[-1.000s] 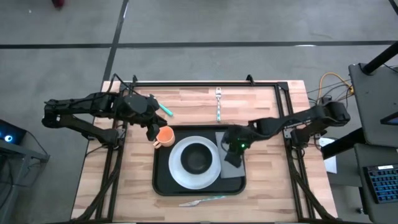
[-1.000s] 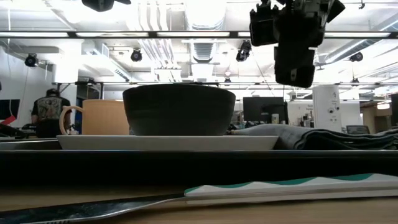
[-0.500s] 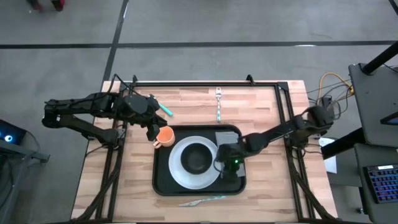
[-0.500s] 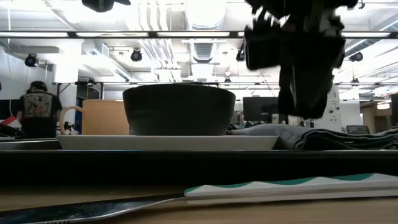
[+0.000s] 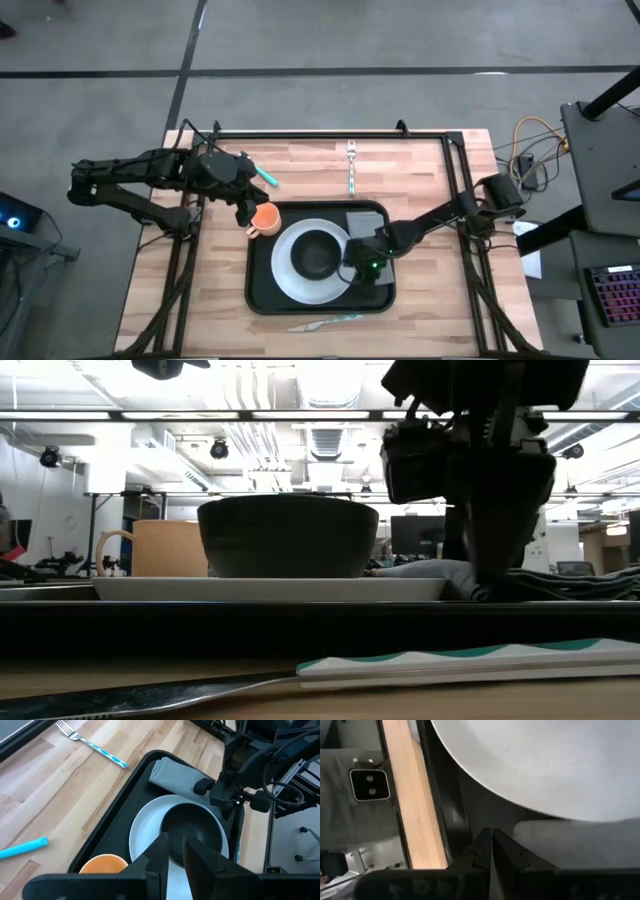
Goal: Set up tray
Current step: Adjust the white plate, then adjust the right gray napkin
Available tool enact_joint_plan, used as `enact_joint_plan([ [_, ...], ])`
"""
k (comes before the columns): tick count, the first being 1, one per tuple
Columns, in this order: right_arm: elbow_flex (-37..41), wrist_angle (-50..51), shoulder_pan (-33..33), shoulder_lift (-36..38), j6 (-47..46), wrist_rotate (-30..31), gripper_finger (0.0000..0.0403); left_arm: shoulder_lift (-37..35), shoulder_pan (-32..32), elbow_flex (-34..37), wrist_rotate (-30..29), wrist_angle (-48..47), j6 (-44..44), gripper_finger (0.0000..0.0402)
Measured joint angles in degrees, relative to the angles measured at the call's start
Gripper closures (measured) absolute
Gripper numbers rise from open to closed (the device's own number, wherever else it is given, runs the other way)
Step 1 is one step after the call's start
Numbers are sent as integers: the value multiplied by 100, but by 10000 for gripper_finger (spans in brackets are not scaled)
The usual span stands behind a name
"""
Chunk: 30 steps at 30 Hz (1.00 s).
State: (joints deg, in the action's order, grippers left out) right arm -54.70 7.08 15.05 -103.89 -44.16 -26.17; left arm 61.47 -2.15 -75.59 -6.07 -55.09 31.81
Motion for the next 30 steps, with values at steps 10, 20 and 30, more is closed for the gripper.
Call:
enact_joint_plan([
  [10, -147, -25, -4, -225, -101, 519, 395, -2, 0, -2, 7, -2, 2, 364],
  [20, -406, -49, -44, -272, -88, 583, 394, -7, 0, -2, 15, -2, 2, 364],
  [30, -341, 818, -81, 117, -183, 774, 394, -7, -4, -2, 98, -2, 2, 364],
])
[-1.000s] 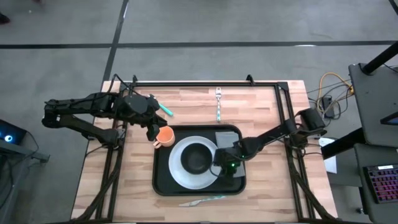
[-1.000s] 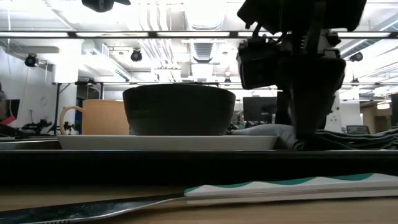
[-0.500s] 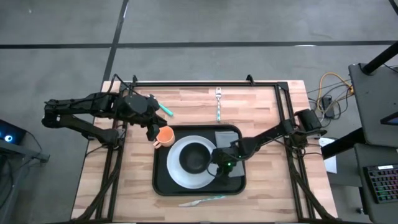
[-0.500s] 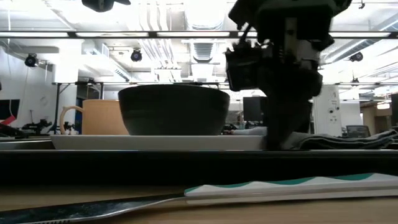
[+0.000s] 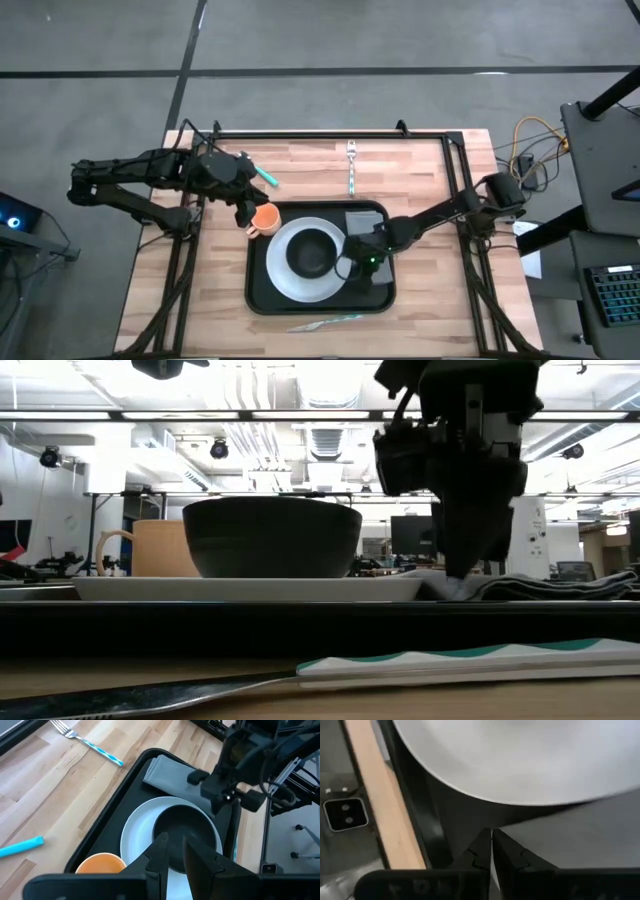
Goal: Set up tray
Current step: Adjust the right gray napkin
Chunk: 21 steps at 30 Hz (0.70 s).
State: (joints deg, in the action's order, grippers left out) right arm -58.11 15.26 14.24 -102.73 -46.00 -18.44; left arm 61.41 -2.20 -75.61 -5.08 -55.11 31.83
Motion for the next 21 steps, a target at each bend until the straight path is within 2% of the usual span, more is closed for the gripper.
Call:
enact_joint_plan([
  [10, 152, 1289, -93, 276, 108, 657, 395, 2, -1, 0, 5, 0, 2, 364],
  [16, 411, 1202, -131, 261, -193, 705, 395, 2, -2, 0, 35, 0, 2, 364],
  [21, 441, 937, -73, 259, -268, 481, 395, 2, -2, 0, 44, 0, 2, 364],
])
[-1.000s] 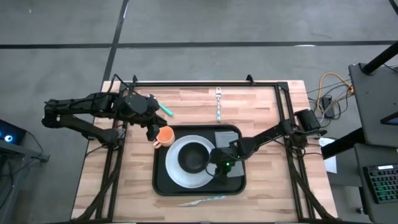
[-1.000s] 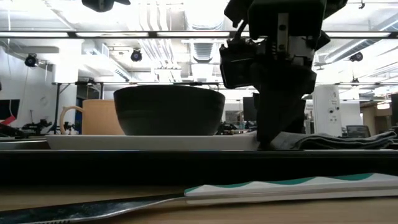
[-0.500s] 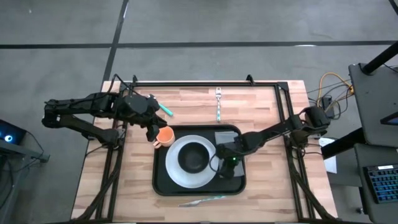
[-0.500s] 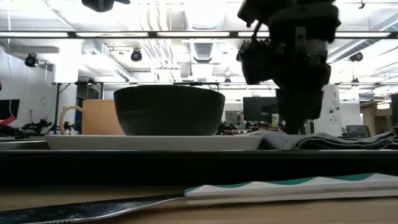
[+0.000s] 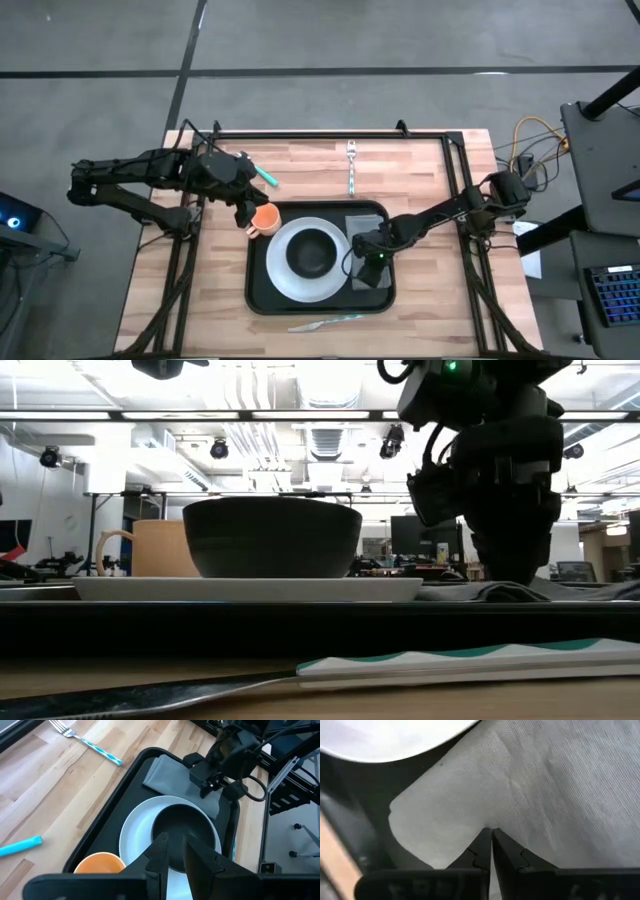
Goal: Set up tray
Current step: Adjust the right gray napkin, then put the fork on top of the napkin on the shelf
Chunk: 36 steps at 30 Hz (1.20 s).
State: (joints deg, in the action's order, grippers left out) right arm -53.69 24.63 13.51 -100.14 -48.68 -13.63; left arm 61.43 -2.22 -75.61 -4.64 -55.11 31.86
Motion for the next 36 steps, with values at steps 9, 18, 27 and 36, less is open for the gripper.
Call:
enact_joint_plan([
  [9, 9, -265, 86, 18, -445, -58, 395, 0, 0, 0, 6, 0, -24, 364],
  [18, -56, 56, 14, 369, -675, 241, 395, 0, 0, 0, -1, 0, -24, 364],
  [27, -319, 910, -957, 1750, -141, 2200, 394, 2, 5, 0, -2175, 1, -46, 364],
  [36, -319, -1072, -2688, 1644, 596, 2590, 348, 2, 4, -7, -3089, 2, -50, 364],
])
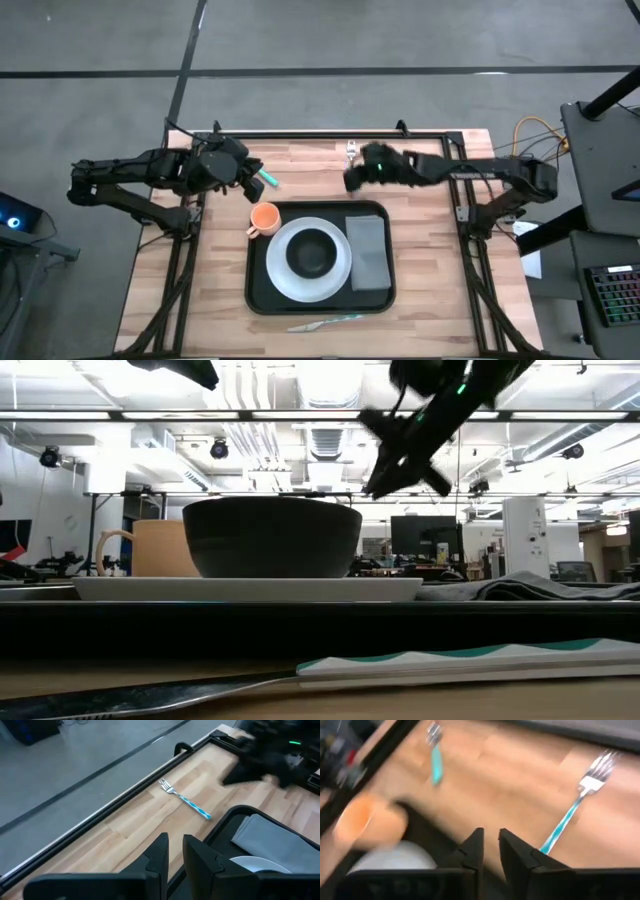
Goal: Set up tray
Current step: Put the fork on top of the napkin on the shelf
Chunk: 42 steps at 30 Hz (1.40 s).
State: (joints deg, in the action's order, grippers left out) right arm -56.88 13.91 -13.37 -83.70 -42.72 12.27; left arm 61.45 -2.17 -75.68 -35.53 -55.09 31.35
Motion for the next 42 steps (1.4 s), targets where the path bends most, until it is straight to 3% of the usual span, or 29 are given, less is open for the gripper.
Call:
enact_joint_plan([
  [5, -86, -1110, -857, -702, -103, -477, 305, 2, 0, 0, 1, 0, 2, 364],
  [8, -550, -1211, -1183, -1279, -44, -895, 293, 2, 0, 0, 18, 0, 1, 364],
  [13, -2073, 536, -1417, -2282, -352, -1087, 293, 1, 0, 0, 188, 0, -100, 364],
  [23, -4713, 3388, -1407, -3799, -149, 51, 290, 1, 0, 2, 611, -2, -129, 364],
  [27, -5382, 4648, -1433, -4276, -1016, 421, 267, 0, 0, 2, 614, -2, -174, 364],
  [33, -5800, 5022, -1384, -4700, -1537, 446, 245, 0, 0, 7, 612, -2, -260, 364],
  [42, -5617, 5240, -1389, -4831, -2158, 217, 224, 0, -2, 7, 745, -2, -385, 364],
])
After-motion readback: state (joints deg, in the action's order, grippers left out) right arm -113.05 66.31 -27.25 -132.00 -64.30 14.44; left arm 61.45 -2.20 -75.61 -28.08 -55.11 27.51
